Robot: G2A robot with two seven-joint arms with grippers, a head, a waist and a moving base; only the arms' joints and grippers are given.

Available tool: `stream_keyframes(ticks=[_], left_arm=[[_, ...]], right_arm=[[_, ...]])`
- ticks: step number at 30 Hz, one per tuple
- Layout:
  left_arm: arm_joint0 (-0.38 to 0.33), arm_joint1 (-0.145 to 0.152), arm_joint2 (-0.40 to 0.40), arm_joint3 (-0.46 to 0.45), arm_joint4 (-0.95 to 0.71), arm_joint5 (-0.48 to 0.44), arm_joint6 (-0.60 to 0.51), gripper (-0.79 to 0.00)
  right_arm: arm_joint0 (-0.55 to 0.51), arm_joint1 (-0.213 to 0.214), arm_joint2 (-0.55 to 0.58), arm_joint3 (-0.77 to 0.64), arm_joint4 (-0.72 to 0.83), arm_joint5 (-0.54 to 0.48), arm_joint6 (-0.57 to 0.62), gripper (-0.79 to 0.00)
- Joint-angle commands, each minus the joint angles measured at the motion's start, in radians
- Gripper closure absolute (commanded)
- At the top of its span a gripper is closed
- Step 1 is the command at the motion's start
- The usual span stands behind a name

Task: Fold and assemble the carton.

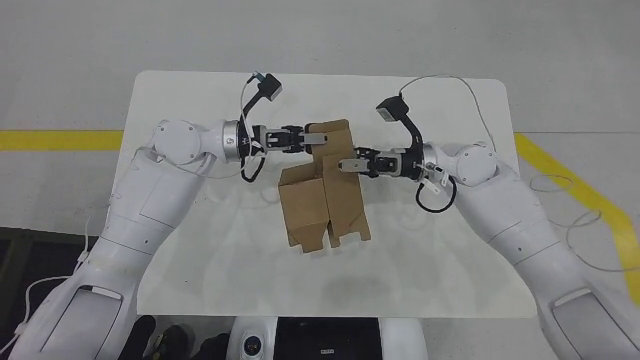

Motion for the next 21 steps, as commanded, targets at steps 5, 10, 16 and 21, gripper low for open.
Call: stream_keyframes(ticks=[5,10,16,21], left_arm=[[0.006,0.002,-0.006,-0.014,0.01,0.001,0.005,0.0],[0.013,0.005,-0.013,-0.031,0.024,0.0,0.0,0.0],[0.021,0.008,-0.024,-0.049,0.042,-0.006,0.02,-0.785],[0.022,0.01,-0.048,-0.053,0.01,0.006,0.051,-0.785]], right_arm=[[0.006,0.004,-0.024,-0.003,0.034,0.017,0.017,-0.009],[0.01,0.007,-0.035,-0.001,0.052,0.015,0.015,0.0],[0.017,0.01,-0.043,0.013,0.066,0.004,0.004,0.0],[0.017,0.011,-0.043,0.026,0.095,-0.007,-0.007,0.0]])
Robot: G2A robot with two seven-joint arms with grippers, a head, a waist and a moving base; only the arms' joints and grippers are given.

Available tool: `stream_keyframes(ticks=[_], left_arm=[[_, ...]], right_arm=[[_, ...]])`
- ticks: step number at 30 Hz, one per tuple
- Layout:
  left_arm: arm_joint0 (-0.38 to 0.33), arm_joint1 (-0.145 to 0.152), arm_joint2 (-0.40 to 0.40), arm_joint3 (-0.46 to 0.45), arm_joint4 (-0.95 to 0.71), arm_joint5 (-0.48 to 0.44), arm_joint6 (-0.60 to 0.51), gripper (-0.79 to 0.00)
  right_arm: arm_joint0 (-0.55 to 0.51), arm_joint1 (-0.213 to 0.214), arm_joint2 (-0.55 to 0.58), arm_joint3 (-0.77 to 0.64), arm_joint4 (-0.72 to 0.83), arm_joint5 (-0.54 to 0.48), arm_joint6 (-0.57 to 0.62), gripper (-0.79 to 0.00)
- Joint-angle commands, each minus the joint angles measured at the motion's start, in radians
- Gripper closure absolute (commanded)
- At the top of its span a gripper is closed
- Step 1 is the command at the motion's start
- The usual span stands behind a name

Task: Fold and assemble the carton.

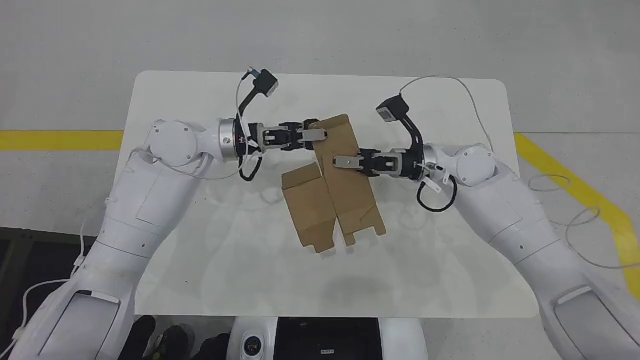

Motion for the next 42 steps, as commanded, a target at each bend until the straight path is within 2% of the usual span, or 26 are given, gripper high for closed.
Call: stream_keyframes(ticks=[1,9,14,20,26,35,36,38,39,42], left_arm=[[-0.001,0.001,-0.013,-0.001,-0.001,0.001,0.022,-0.785],[0.037,0.017,-0.073,-0.037,0.09,-0.018,0.117,-0.785],[0.1,0.029,-0.111,-0.098,0.124,-0.022,0.142,-0.785],[0.19,0.042,-0.141,-0.166,0.152,0.0,0.158,-0.785],[0.265,0.048,-0.145,-0.223,0.166,0.045,0.179,-0.785],[0.321,0.048,-0.13,-0.265,0.155,0.112,0.22,-0.785],[0.329,0.046,-0.125,-0.269,0.15,0.121,0.229,-0.757],[0.335,0.045,-0.118,-0.278,0.149,0.13,0.238,-0.48],[0.338,0.044,-0.113,-0.282,0.151,0.134,0.242,-0.385],[0.342,0.042,-0.102,-0.297,0.15,0.14,0.244,-0.311]], right_arm=[[-0.001,0.0,0.001,0.006,0.013,-0.005,-0.005,0.0],[0.01,-0.004,0.021,0.072,0.049,-0.006,-0.006,0.0],[0.021,-0.017,0.028,0.107,0.064,0.007,-0.011,0.0],[0.032,-0.032,0.039,0.141,0.044,0.028,-0.072,0.0],[0.032,-0.047,0.052,0.155,0.031,0.026,-0.138,0.0],[0.024,-0.063,0.071,0.16,0.014,0.021,-0.184,0.0],[0.022,-0.066,0.073,0.159,0.012,0.019,-0.191,0.0],[0.022,-0.07,0.076,0.159,0.009,0.019,-0.196,0.0],[0.021,-0.072,0.078,0.16,0.007,0.018,-0.201,0.0],[0.019,-0.077,0.084,0.163,-0.001,0.018,-0.21,0.0]])
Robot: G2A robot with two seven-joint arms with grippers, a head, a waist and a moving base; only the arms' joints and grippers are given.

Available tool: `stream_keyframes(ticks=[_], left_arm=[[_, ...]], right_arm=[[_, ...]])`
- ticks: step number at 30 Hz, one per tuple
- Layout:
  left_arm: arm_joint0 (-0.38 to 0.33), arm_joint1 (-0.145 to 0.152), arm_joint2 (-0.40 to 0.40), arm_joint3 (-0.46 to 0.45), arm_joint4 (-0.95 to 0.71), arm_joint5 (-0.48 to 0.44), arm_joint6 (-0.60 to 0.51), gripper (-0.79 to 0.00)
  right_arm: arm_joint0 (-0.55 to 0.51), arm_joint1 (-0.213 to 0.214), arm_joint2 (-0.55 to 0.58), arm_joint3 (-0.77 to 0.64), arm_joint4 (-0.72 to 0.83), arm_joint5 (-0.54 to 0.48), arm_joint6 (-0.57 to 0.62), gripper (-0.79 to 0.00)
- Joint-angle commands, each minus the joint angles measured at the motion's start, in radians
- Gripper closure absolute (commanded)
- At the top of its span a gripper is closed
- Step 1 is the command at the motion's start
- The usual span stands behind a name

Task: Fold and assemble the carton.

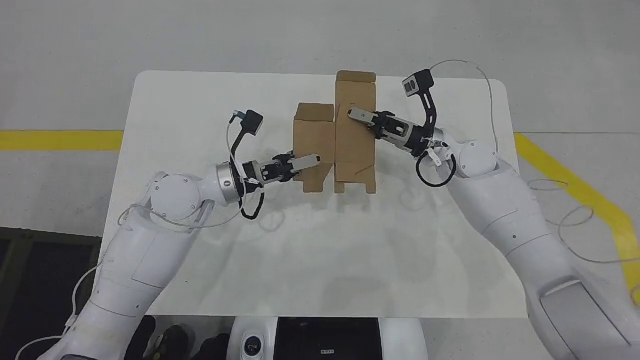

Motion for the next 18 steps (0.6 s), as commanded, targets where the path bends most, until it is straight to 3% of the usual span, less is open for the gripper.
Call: stream_keyframes(ticks=[1,5,7,15,16,17,18], left_arm=[[0.003,-0.001,0.004,-0.007,-0.004,0.003,-0.001,-0.286],[0.011,-0.001,0.004,-0.017,-0.015,0.015,-0.002,-0.182],[0.014,-0.001,0.002,-0.021,-0.019,0.02,-0.001,-0.018],[0.014,0.0,-0.003,-0.022,-0.019,0.033,0.003,0.0],[0.013,-0.001,-0.003,-0.021,-0.019,0.034,0.003,0.0],[0.013,-0.001,-0.003,-0.021,-0.019,0.036,0.003,0.0],[0.012,-0.001,-0.003,-0.021,-0.019,0.039,0.002,0.0]], right_arm=[[-0.001,-0.002,0.004,0.002,-0.006,0.0,-0.006,0.0],[-0.004,-0.006,0.015,0.008,-0.023,-0.002,-0.02,0.0],[-0.007,-0.008,0.021,0.008,-0.027,-0.001,-0.022,0.0],[-0.017,-0.014,0.041,0.004,-0.047,0.002,-0.023,0.0],[-0.019,-0.015,0.044,0.004,-0.048,0.003,-0.025,-0.12],[-0.02,-0.016,0.047,0.005,-0.051,0.004,-0.027,-0.785],[-0.021,-0.016,0.051,0.007,-0.057,0.001,-0.036,-0.785]])
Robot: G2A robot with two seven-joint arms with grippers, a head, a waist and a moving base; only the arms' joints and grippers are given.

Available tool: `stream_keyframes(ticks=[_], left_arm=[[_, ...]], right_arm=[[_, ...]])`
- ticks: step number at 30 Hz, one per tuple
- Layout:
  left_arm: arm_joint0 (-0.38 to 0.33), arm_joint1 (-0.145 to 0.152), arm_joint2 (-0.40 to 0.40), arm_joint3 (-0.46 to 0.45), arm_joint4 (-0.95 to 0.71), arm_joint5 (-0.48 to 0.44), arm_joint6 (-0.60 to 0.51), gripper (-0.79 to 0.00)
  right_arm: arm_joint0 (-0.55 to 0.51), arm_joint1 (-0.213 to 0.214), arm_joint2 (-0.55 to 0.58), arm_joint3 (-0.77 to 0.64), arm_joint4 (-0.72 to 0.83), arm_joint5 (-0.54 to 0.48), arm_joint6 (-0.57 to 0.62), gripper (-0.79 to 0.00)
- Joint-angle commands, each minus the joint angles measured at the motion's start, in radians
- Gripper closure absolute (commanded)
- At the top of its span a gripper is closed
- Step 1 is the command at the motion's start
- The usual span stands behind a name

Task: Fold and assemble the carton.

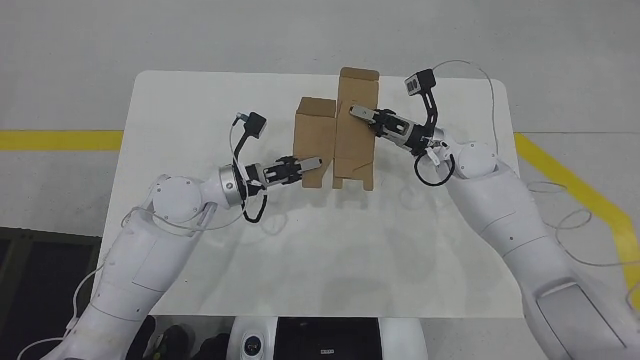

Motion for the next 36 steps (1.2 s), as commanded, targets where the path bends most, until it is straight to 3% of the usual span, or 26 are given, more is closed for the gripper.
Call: stream_keyframes(ticks=[1,5,9,18,22,27,36], left_arm=[[-0.001,0.0,-0.001,0.001,-0.001,0.005,-0.002,0.0],[-0.017,0.001,-0.006,0.022,-0.003,0.022,-0.027,0.0],[-0.059,0.004,-0.016,0.079,-0.049,0.031,-0.121,0.0],[-0.18,0.015,-0.026,0.223,-0.087,-0.046,-0.413,0.0],[-0.225,0.02,-0.034,0.277,-0.137,-0.054,-0.52,0.0],[-0.267,0.027,-0.034,0.323,-0.152,-0.081,-0.639,0.0],[-0.281,0.047,0.004,0.281,-0.164,-0.053,-0.683,0.0]], right_arm=[[-0.003,-0.001,0.007,0.003,-0.009,-0.005,-0.015,-0.785],[-0.016,0.002,0.03,0.005,-0.019,-0.017,-0.015,-0.785],[-0.037,0.015,0.066,-0.002,-0.016,-0.019,0.033,-0.785],[-0.063,0.051,0.156,-0.024,0.02,0.002,0.245,-0.785],[-0.063,0.063,0.165,-0.034,0.005,0.075,0.333,-0.785],[-0.069,0.08,0.171,-0.102,-0.023,0.106,0.364,-0.785],[-0.065,0.104,0.112,-0.172,-0.003,0.165,0.424,-0.785]])
